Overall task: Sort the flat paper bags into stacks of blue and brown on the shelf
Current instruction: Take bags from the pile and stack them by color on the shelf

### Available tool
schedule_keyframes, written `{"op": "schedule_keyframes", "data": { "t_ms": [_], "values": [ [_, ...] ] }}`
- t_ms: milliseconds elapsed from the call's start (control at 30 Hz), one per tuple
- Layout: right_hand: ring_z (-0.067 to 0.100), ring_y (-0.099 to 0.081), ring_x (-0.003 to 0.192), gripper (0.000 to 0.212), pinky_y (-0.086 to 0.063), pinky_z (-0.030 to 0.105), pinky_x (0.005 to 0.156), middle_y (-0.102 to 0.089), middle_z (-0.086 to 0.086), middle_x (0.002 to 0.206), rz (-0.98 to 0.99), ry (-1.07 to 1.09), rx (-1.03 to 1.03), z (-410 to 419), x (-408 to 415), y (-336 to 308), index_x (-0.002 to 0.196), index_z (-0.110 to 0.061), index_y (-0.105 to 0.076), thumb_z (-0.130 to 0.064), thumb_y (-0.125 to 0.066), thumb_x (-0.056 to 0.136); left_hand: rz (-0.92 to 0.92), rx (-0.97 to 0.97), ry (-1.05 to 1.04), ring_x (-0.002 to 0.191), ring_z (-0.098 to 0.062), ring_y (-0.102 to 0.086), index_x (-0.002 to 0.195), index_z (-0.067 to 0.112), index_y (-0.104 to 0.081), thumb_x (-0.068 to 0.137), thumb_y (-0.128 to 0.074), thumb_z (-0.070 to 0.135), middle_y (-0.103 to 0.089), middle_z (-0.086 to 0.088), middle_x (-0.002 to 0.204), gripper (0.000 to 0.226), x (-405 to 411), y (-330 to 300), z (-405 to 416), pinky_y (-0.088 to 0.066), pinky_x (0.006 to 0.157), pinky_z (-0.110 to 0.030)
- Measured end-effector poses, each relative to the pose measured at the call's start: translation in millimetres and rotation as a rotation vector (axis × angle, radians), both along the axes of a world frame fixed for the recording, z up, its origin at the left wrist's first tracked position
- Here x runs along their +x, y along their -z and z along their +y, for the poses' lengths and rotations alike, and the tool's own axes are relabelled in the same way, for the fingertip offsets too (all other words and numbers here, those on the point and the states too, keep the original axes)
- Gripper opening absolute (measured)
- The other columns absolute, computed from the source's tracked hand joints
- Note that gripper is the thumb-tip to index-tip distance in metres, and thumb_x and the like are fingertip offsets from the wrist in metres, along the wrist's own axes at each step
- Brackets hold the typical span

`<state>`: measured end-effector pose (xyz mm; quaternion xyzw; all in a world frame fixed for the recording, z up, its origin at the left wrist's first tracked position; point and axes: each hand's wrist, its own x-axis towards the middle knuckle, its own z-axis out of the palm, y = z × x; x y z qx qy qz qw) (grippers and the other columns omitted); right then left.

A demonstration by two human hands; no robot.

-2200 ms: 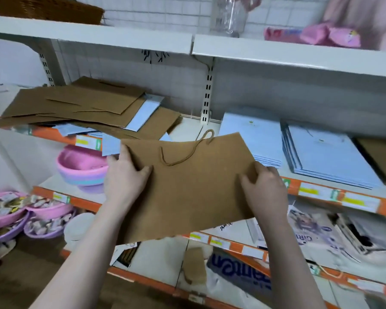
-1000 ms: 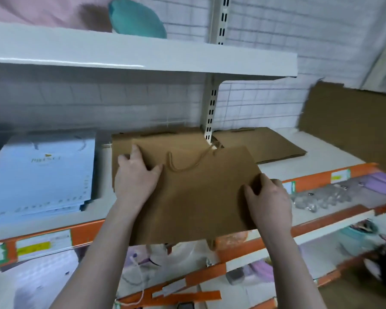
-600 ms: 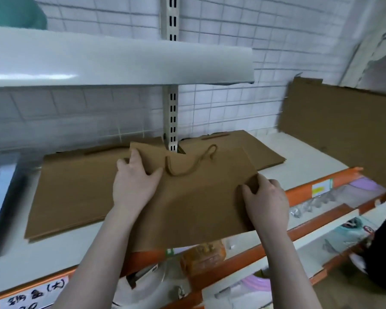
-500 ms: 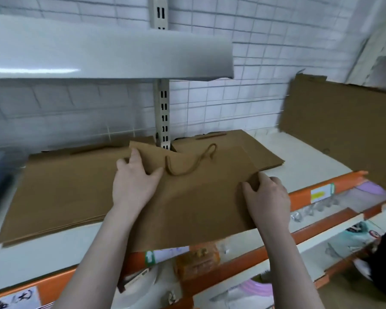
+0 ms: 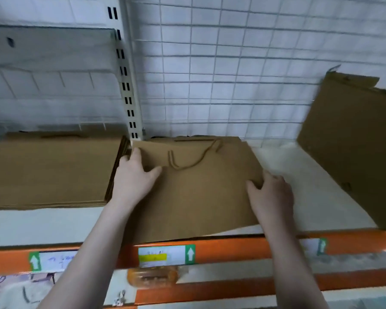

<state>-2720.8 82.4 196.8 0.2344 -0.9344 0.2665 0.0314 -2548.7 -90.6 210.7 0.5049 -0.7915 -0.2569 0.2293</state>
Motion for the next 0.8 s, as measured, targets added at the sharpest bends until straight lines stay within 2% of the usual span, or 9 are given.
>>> {"op": "schedule_keyframes", "data": {
  "t_ms": [100, 233, 367, 467, 667, 800],
  "values": [
    [0.031, -0.044, 0.118, 0.042, -0.032, 0.036, 0.100, -0.054, 0.015, 0.125, 0.035, -0.026, 0.081, -2, -18, 7, 0.124, -0.006, -0.053, -0.034, -0.049, 0.093, -0.029, -0.008, -0.015, 0.119, -0.040, -0.044, 0.135, 0.007, -0.041, 0.083, -0.064, 0.040, -0.047, -0.024, 0.129, 0.065, -14, 8, -2, -0.037, 0.100, -0.041],
    [0.031, -0.044, 0.119, 0.049, -0.031, 0.036, 0.101, -0.055, 0.015, 0.126, 0.057, -0.027, 0.147, -8, -35, 15, 0.124, -0.005, -0.054, -0.042, -0.047, 0.093, -0.088, -0.032, -0.039, 0.126, -0.041, -0.039, 0.138, 0.003, -0.036, 0.085, -0.063, 0.039, -0.042, -0.024, 0.136, 0.070, -33, 15, -6, -0.033, 0.105, -0.042],
    [0.030, -0.045, 0.117, 0.053, -0.032, 0.035, 0.100, -0.054, 0.015, 0.124, 0.065, -0.024, 0.201, -16, -46, 20, 0.121, -0.004, -0.055, -0.048, -0.049, 0.092, -0.094, -0.055, -0.047, 0.127, -0.039, -0.037, 0.136, 0.001, -0.037, 0.084, -0.063, 0.039, -0.043, -0.023, 0.136, 0.069, -48, 20, -17, -0.033, 0.105, -0.042],
    [0.030, -0.046, 0.115, 0.052, -0.031, 0.034, 0.099, -0.056, 0.015, 0.120, 0.085, -0.015, 0.195, -24, -57, 21, 0.117, -0.005, -0.056, -0.049, -0.052, 0.090, -0.103, -0.053, -0.045, 0.128, -0.038, -0.036, 0.141, 0.003, -0.032, 0.085, -0.062, 0.039, -0.041, -0.022, 0.137, 0.073, -56, 22, -24, -0.032, 0.105, -0.041],
    [0.033, -0.042, 0.117, 0.051, -0.033, 0.035, 0.097, -0.051, 0.016, 0.124, 0.099, -0.022, 0.170, -46, -70, 8, 0.121, -0.005, -0.054, -0.045, -0.055, 0.090, -0.096, -0.058, -0.051, 0.133, -0.038, -0.031, 0.145, 0.002, -0.026, 0.086, -0.061, 0.038, -0.035, -0.023, 0.144, 0.077, -69, 22, -43, -0.029, 0.109, -0.042],
    [0.034, -0.042, 0.117, 0.051, -0.034, 0.035, 0.096, -0.051, 0.017, 0.125, 0.064, -0.039, 0.172, -60, -76, 10, 0.121, -0.004, -0.054, -0.045, -0.054, 0.090, -0.116, -0.008, -0.057, 0.130, -0.039, -0.034, 0.142, 0.001, -0.030, 0.086, -0.061, 0.040, -0.038, -0.023, 0.140, 0.075, -74, 27, -56, -0.032, 0.107, -0.043]
  ]
}}
